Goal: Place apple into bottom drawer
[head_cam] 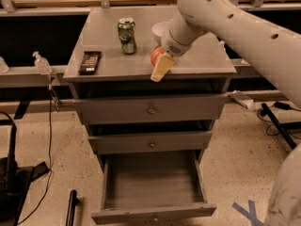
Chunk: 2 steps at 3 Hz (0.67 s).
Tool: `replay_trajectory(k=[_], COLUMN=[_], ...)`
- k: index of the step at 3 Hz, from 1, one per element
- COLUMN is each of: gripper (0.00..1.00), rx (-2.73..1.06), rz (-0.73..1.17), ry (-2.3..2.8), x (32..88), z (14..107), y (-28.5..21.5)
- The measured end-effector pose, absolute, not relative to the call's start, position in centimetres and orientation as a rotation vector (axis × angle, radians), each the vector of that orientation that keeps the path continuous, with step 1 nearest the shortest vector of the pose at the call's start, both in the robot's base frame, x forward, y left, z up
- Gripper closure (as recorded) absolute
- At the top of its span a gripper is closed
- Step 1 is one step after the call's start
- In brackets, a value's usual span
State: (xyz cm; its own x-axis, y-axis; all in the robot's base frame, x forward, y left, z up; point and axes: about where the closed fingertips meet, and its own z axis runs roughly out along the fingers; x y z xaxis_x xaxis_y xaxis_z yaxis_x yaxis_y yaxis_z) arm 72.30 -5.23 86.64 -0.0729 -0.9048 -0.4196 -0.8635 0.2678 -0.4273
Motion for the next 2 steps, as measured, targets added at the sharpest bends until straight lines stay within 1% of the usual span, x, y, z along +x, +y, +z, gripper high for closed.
replay_trajectory(k=[1,2], gripper=[0.41,0.64], rx=[-1.604,-1.619], rz=[-0.047,-0.035], ry=[1.914,1.908], x=[72.39,72.21], z=[85.21,84.56], y=[-3.53,-2.76])
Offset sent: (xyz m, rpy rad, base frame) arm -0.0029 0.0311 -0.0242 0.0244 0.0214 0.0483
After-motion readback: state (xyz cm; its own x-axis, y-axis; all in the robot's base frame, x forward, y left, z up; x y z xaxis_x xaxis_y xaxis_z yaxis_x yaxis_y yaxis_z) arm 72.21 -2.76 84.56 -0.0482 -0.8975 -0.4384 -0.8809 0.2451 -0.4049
